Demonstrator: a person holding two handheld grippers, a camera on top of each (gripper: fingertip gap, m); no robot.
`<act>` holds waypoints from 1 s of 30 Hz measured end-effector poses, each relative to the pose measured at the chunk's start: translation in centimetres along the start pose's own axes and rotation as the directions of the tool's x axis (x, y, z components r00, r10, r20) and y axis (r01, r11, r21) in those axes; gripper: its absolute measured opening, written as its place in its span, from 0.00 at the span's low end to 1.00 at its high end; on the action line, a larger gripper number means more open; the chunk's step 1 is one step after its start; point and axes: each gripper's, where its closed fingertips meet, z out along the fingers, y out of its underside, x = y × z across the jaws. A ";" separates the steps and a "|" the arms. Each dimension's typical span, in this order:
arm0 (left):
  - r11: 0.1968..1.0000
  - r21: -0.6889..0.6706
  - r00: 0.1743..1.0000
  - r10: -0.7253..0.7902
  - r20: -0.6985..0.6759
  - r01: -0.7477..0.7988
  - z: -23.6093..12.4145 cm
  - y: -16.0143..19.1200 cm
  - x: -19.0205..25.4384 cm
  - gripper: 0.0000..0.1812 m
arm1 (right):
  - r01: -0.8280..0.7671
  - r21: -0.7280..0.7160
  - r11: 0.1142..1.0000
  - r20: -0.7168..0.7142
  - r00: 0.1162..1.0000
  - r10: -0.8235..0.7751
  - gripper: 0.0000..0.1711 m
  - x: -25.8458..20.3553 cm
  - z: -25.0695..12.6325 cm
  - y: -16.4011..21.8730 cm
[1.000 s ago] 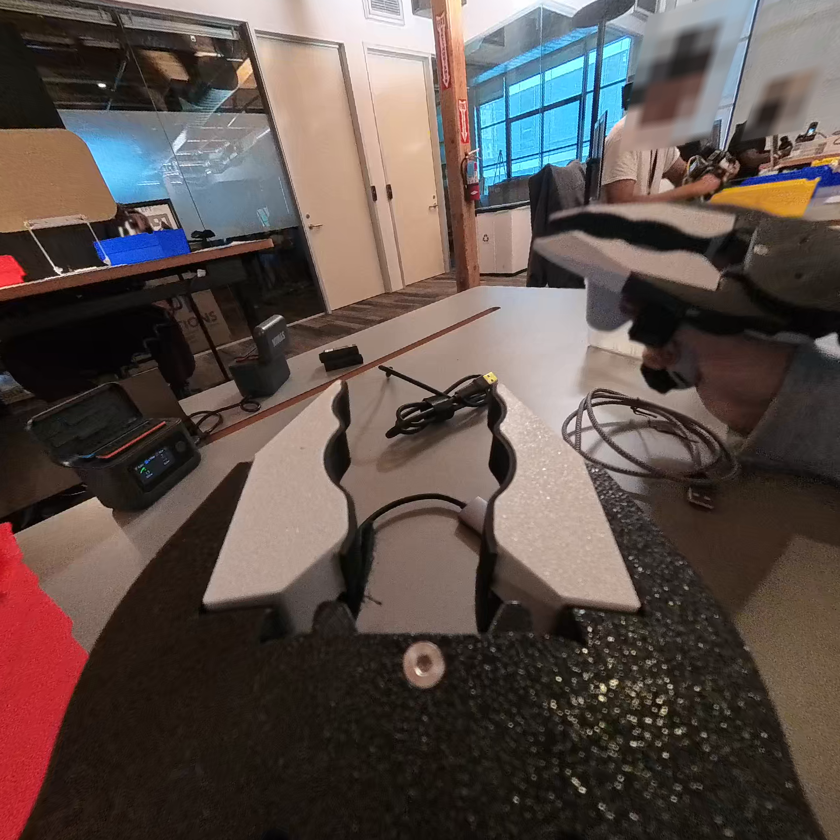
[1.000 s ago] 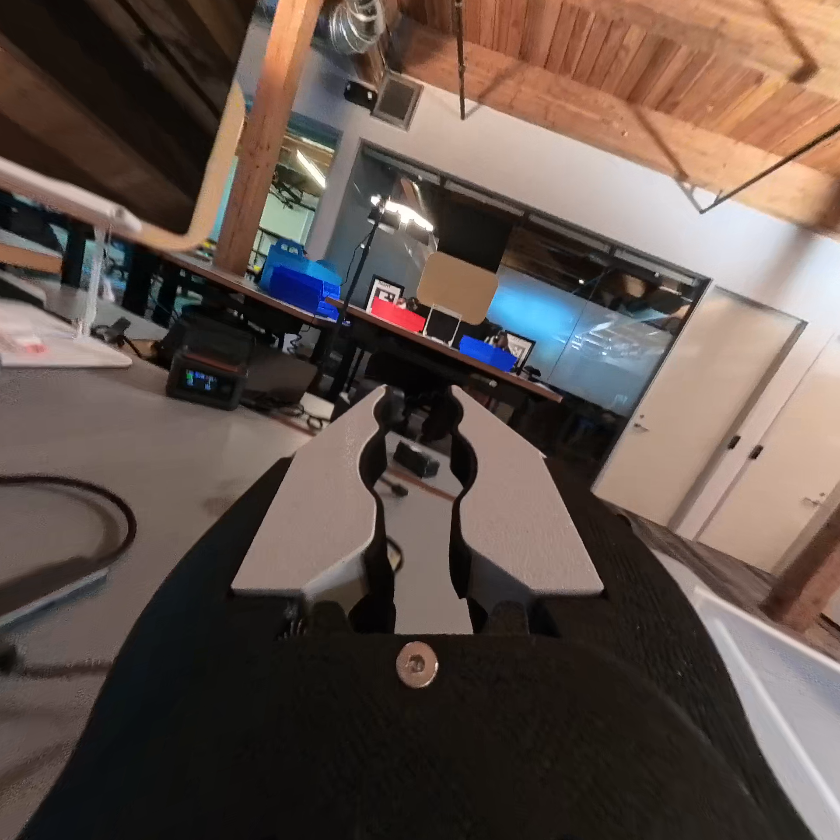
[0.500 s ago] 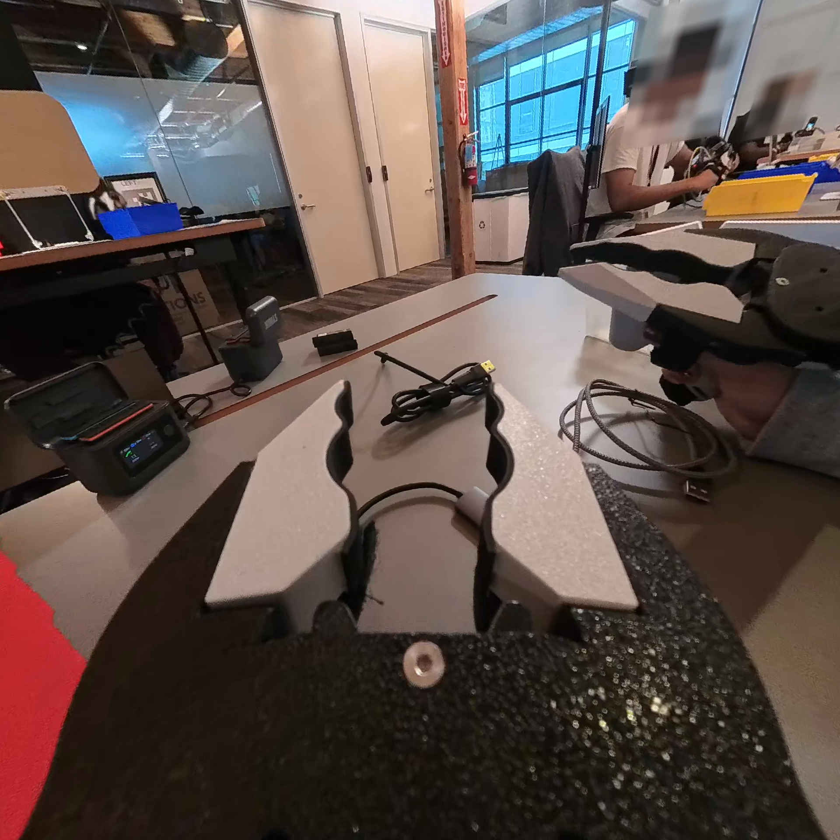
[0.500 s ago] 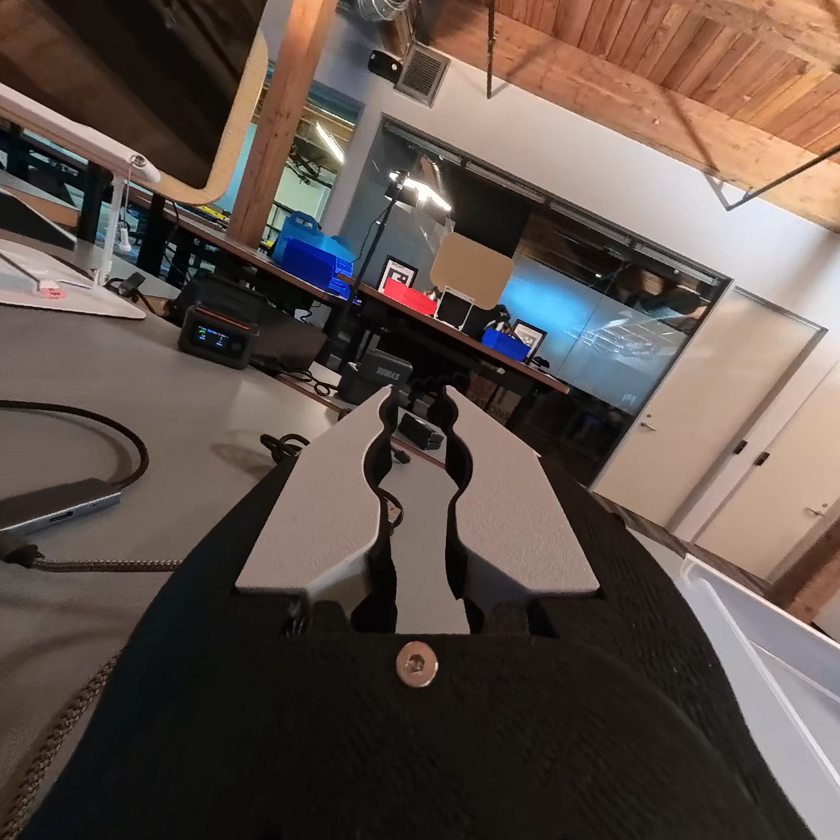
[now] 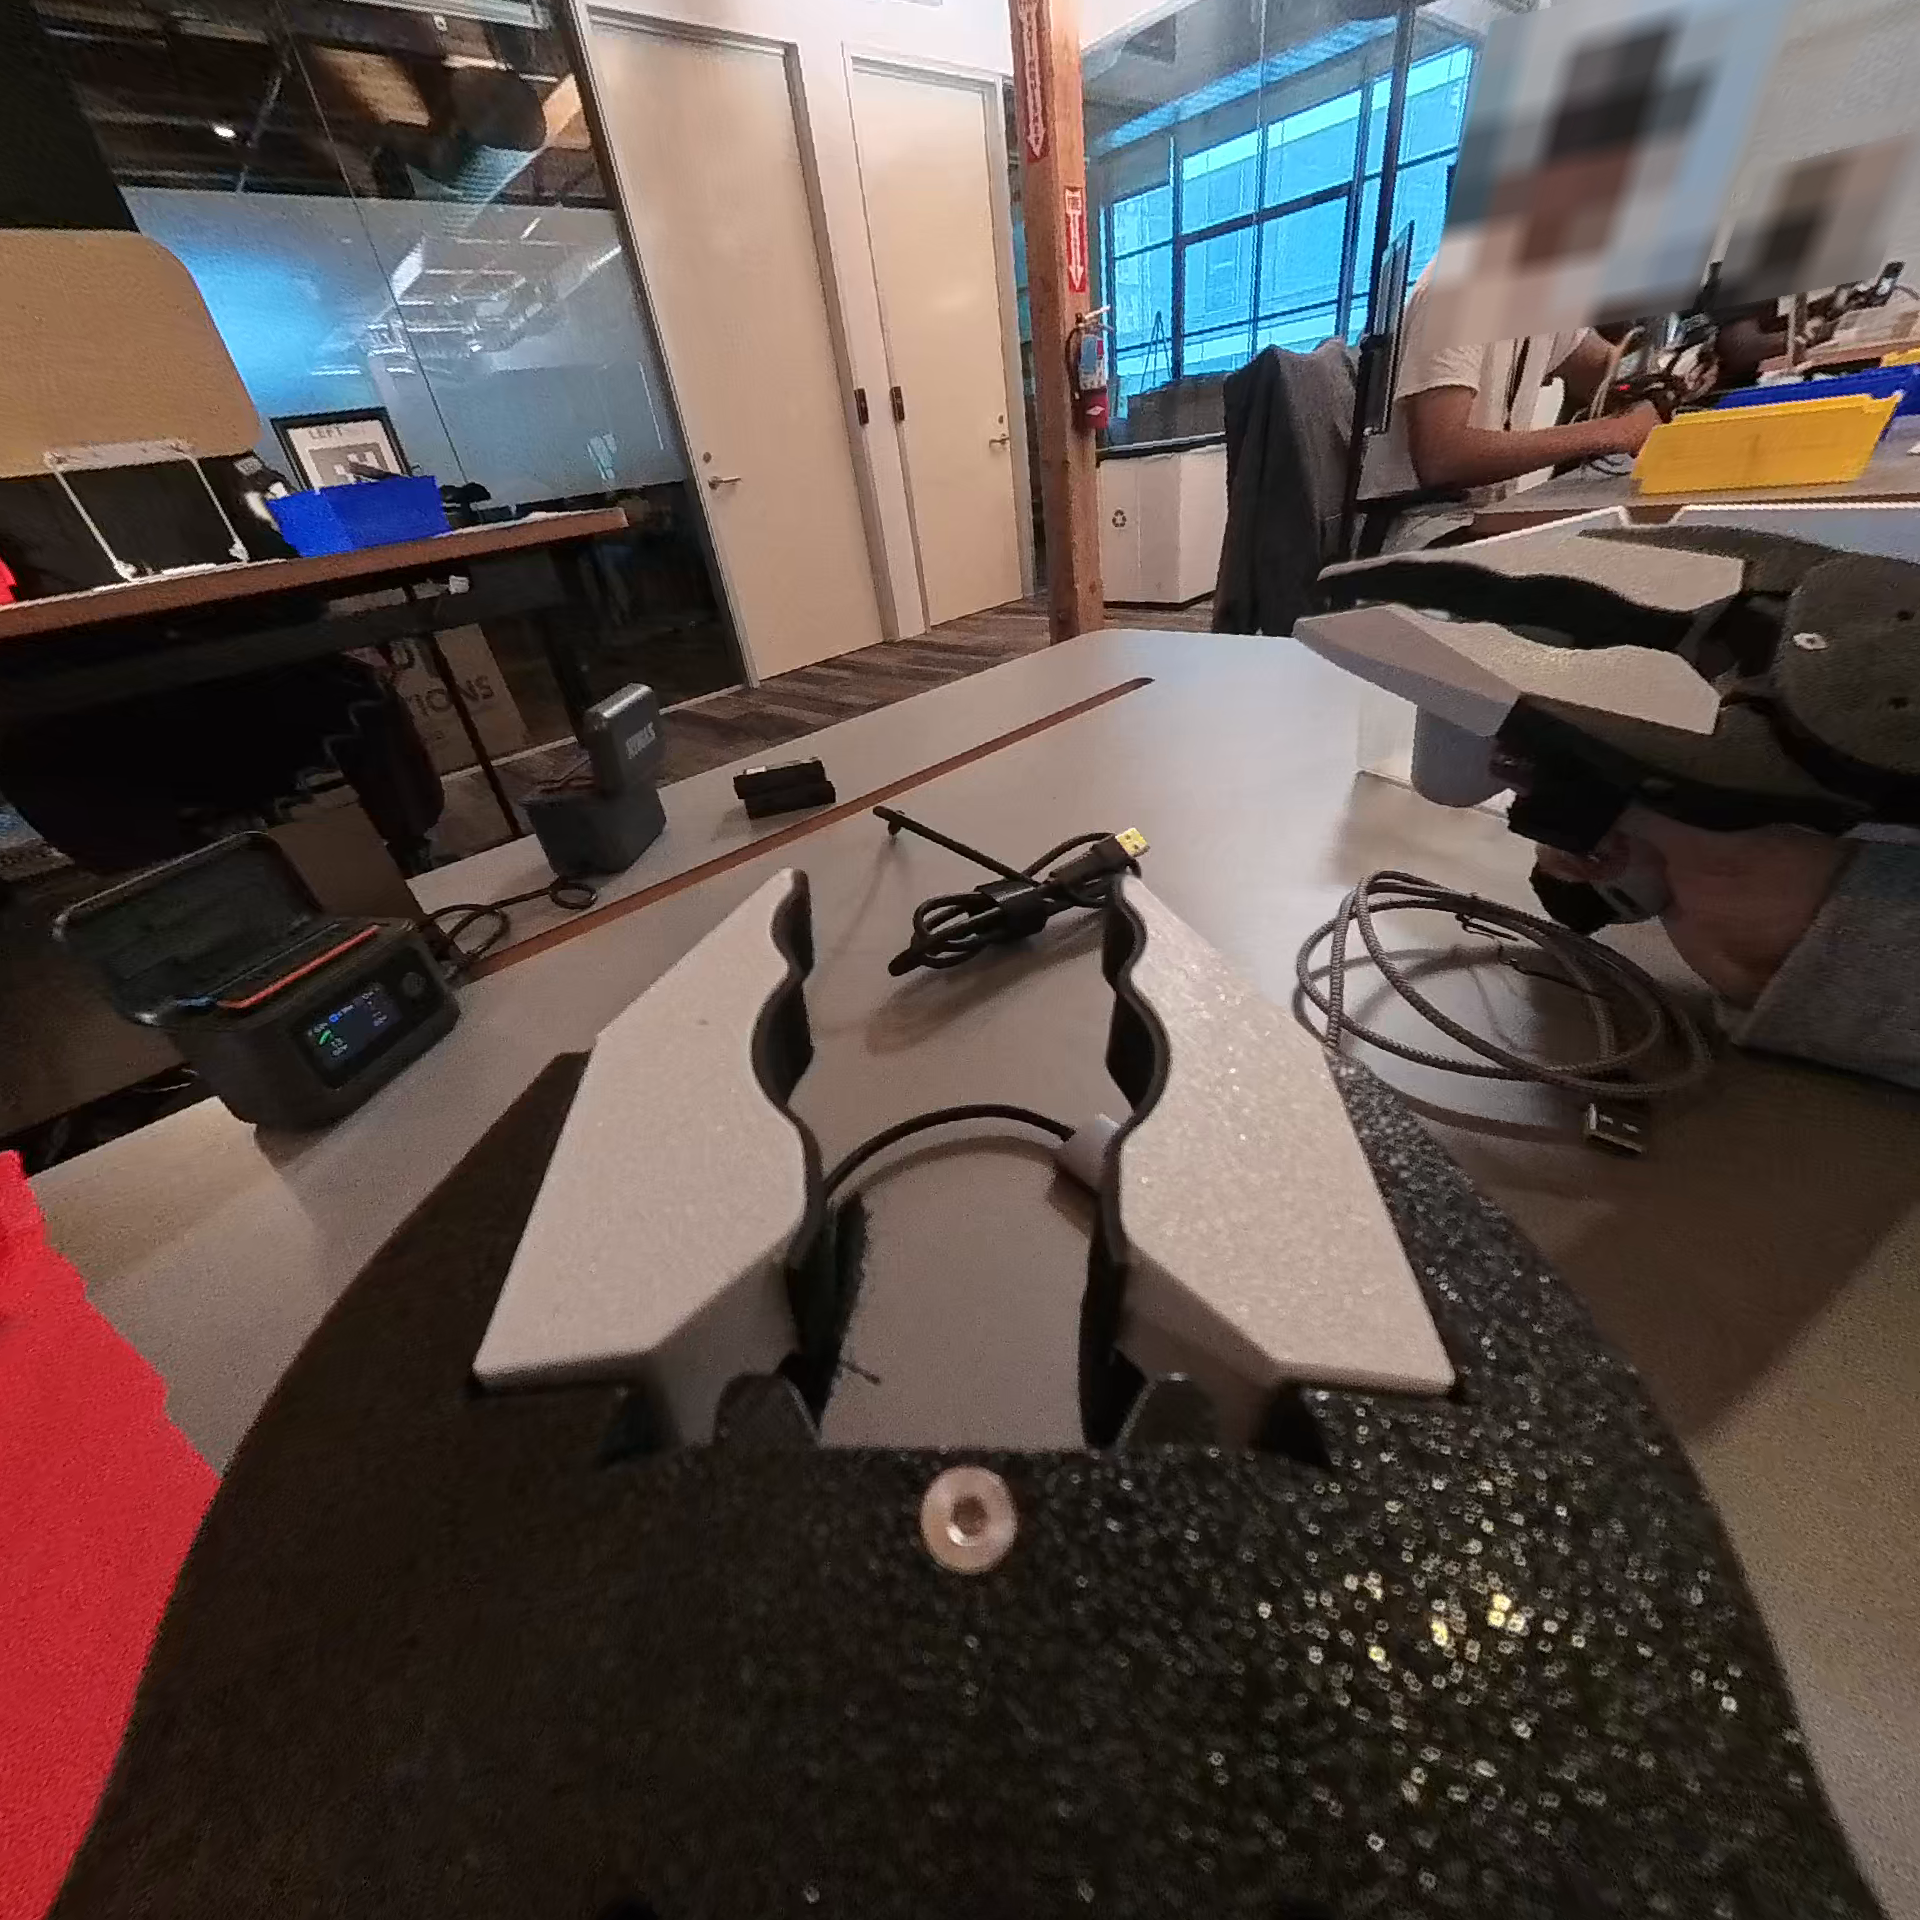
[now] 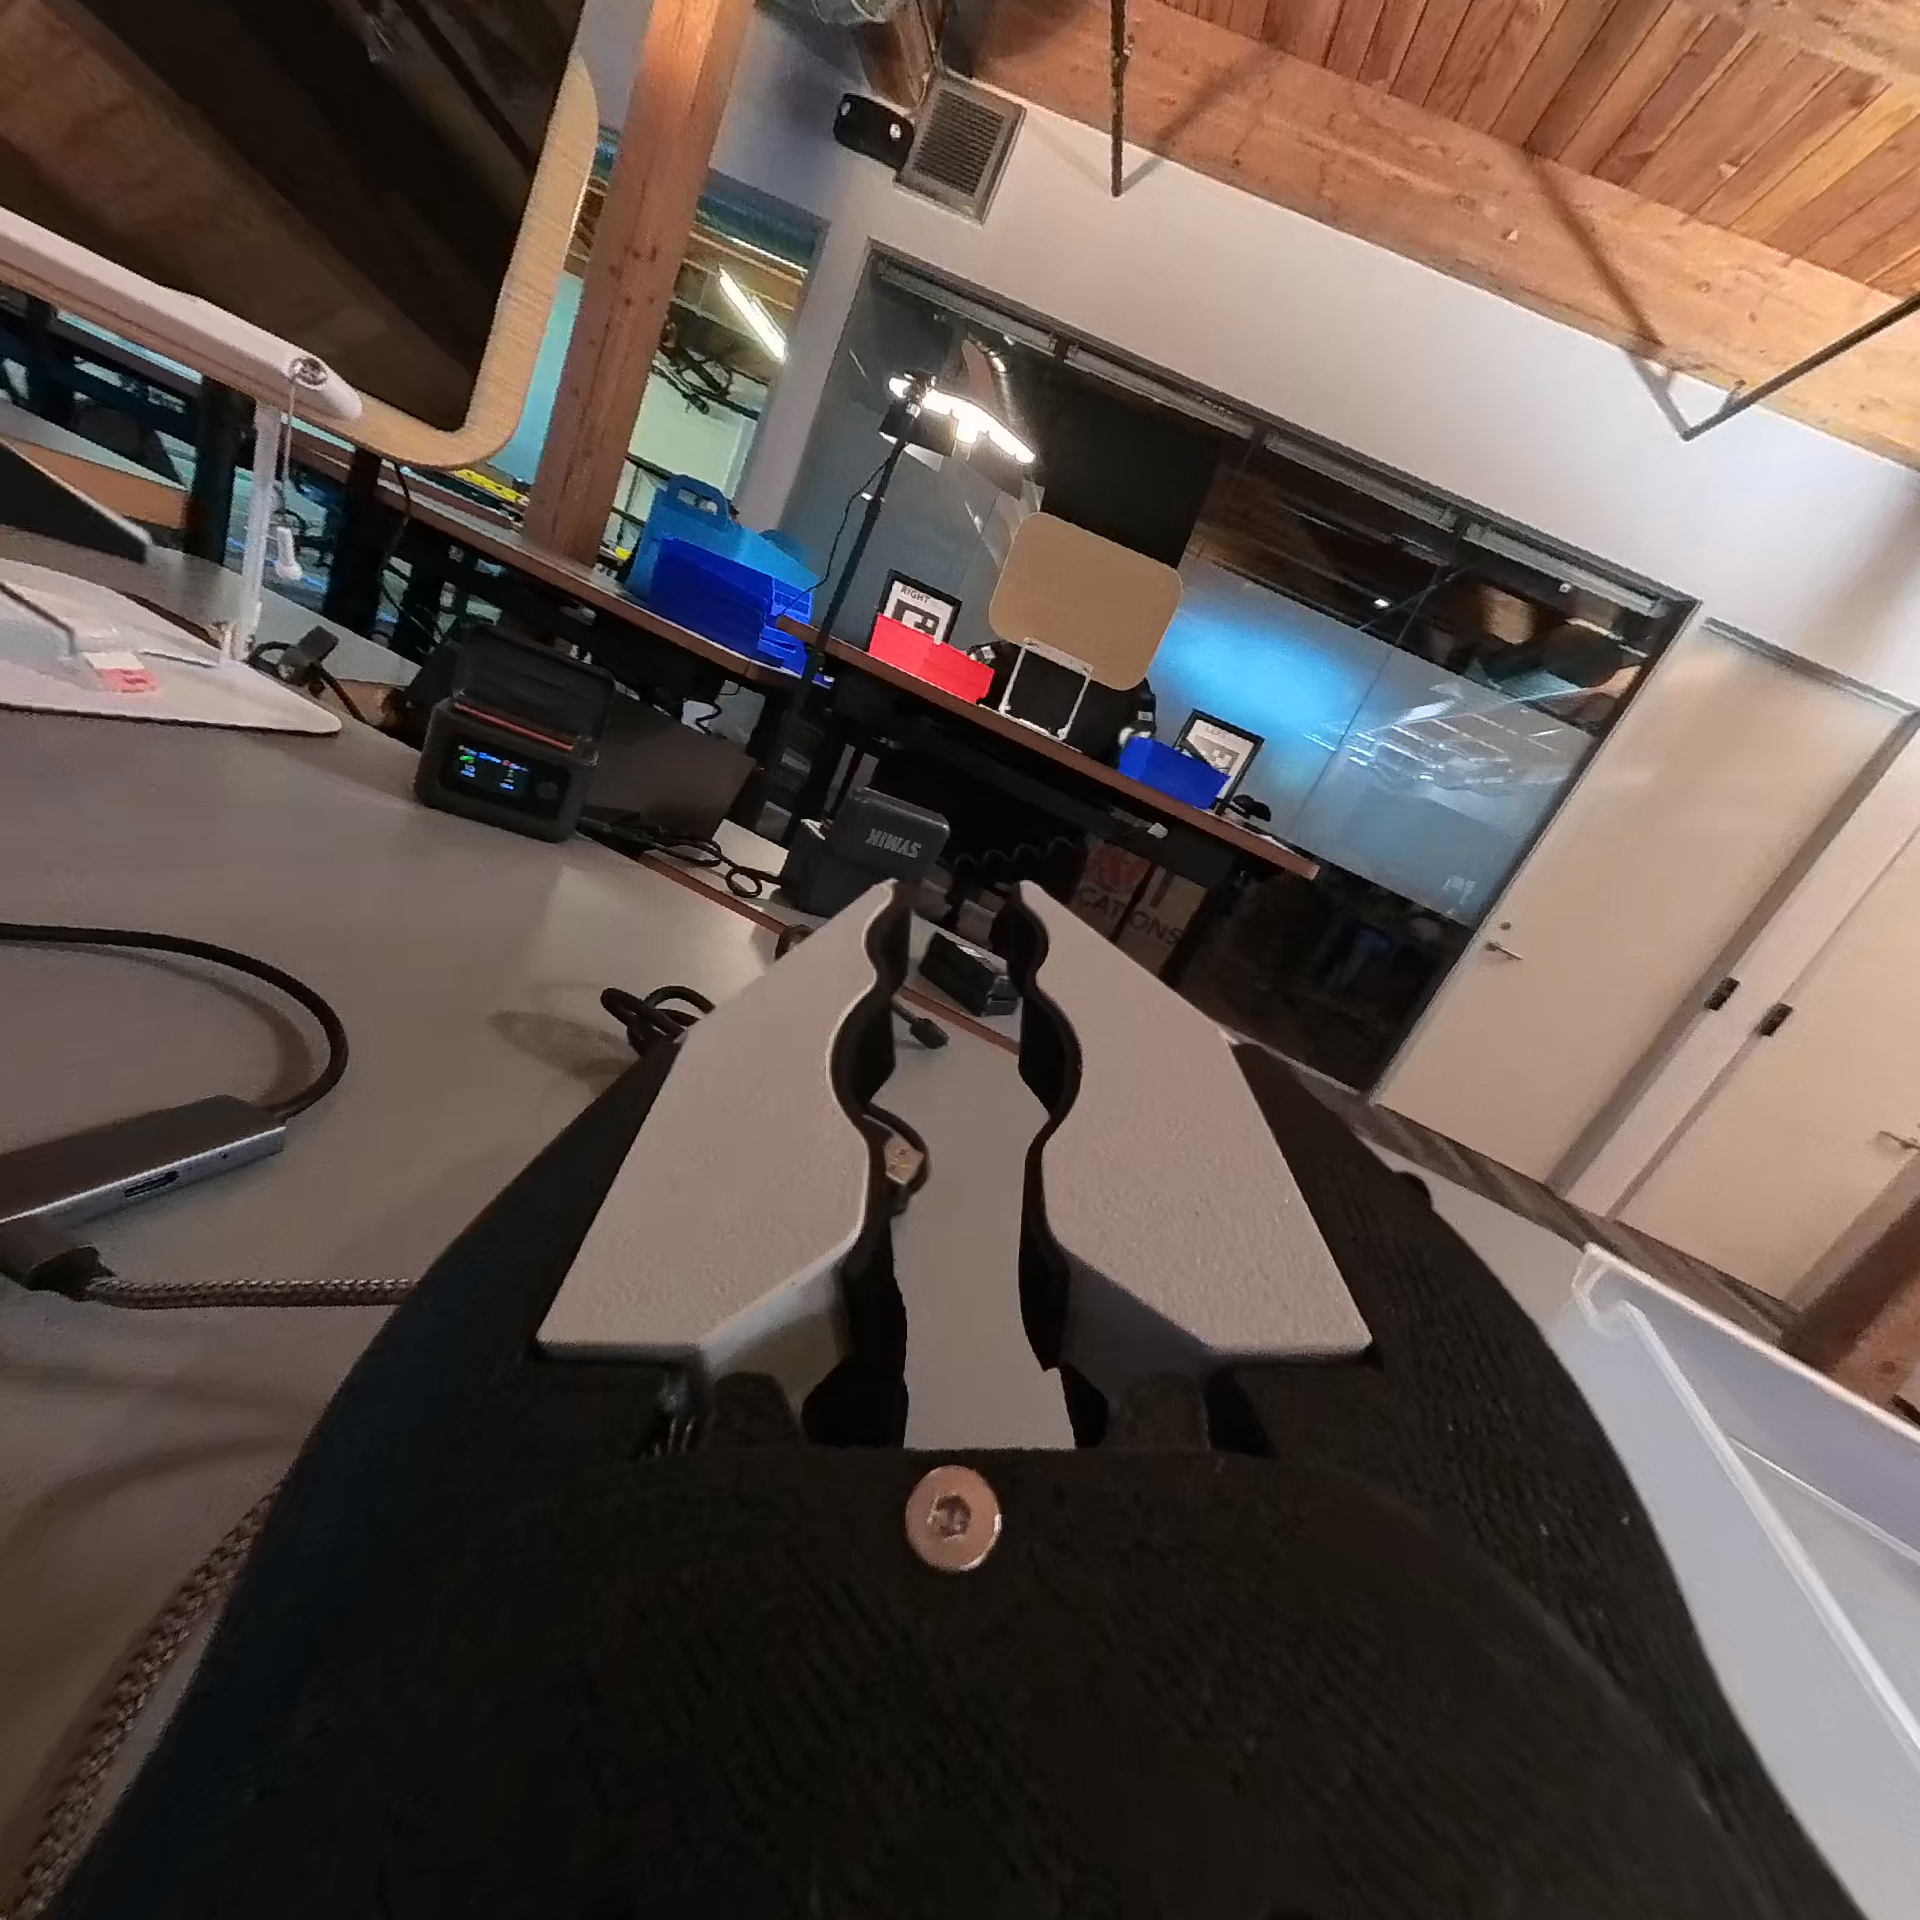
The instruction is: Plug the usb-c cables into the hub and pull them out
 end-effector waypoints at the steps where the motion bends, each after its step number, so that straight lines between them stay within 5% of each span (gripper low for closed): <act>1: 1.000 0.005 1.000 0.006 0.006 -0.006 0.0 -0.1 -0.1 0.30 | -0.015 0.000 1.000 0.024 1.000 0.015 0.12 -0.3 0.1 0.0; 3: 1.000 0.010 1.000 0.024 0.012 -0.024 0.0 -0.3 -0.2 0.30 | -0.070 -0.025 0.997 0.127 0.989 0.073 0.21 -1.7 0.4 -0.2; 9: 0.997 0.041 0.996 0.058 0.070 -0.061 -0.4 -1.2 -1.1 0.29 | -0.152 -0.272 0.950 0.179 0.962 0.205 0.22 -2.2 5.0 -0.1; 13: 0.998 0.032 0.998 0.044 0.043 -0.046 0.0 -0.8 -0.6 0.30 | -0.185 -0.504 0.844 0.257 0.901 0.351 0.26 -4.5 9.7 3.0; 16: 0.997 0.027 0.997 0.068 0.036 -0.069 0.2 -0.8 -0.2 0.29 | -0.039 -0.683 0.730 0.268 0.916 0.300 0.34 -6.1 11.2 8.2; 18: 0.997 0.031 0.997 0.074 0.032 -0.075 0.1 -1.0 -0.1 0.29 | 0.044 -0.736 0.675 0.271 0.934 0.234 0.30 -6.3 11.6 10.9; 20: 0.997 0.032 0.997 0.072 0.024 -0.073 -0.1 -1.3 0.0 0.27 | 0.094 -0.738 0.668 0.318 0.922 0.222 0.05 -6.9 11.6 11.7; 23: 0.996 0.068 0.998 0.057 -0.009 -0.056 -0.8 -2.7 0.5 0.24 | 0.159 -0.683 0.713 0.458 0.853 0.248 0.01 -7.7 10.1 9.4; 30: 0.978 0.196 0.997 0.070 -0.017 -0.065 -2.3 -5.6 0.6 0.28 | -0.080 -0.409 0.909 0.682 0.634 0.363 0.01 -6.7 1.0 -6.8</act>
